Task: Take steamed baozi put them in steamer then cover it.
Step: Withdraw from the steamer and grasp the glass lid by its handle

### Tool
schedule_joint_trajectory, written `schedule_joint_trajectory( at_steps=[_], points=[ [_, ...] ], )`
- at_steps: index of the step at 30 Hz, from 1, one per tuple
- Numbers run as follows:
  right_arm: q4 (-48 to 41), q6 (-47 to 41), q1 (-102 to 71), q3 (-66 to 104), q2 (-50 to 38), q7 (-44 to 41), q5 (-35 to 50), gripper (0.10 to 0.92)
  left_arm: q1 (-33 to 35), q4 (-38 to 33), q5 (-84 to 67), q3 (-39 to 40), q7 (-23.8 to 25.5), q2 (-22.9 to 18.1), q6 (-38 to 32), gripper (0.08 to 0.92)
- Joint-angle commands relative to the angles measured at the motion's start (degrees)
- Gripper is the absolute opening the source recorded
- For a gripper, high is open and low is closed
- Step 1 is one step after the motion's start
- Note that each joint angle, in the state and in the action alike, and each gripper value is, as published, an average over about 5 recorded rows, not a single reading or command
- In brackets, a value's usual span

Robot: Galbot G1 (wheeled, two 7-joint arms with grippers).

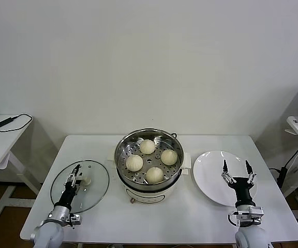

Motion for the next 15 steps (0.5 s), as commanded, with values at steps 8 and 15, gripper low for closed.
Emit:
schedule_joint_trajectory(
  at_steps=[8, 15],
  points=[
    [0.0, -0.2, 0.5, -0.4, 0.4, 0.0, -0.3, 0.823, -1.0, 2.1, -2.3, 0.4, 1.4, -0.2, -0.7, 0.394],
    [0.0, -0.1, 0.5, -0.7, 0.7, 0.0, -0.9, 0.823, -1.2, 1.6, -3.3, 0.4, 1.4, 0.1, -1.0, 0.214]
  ],
)
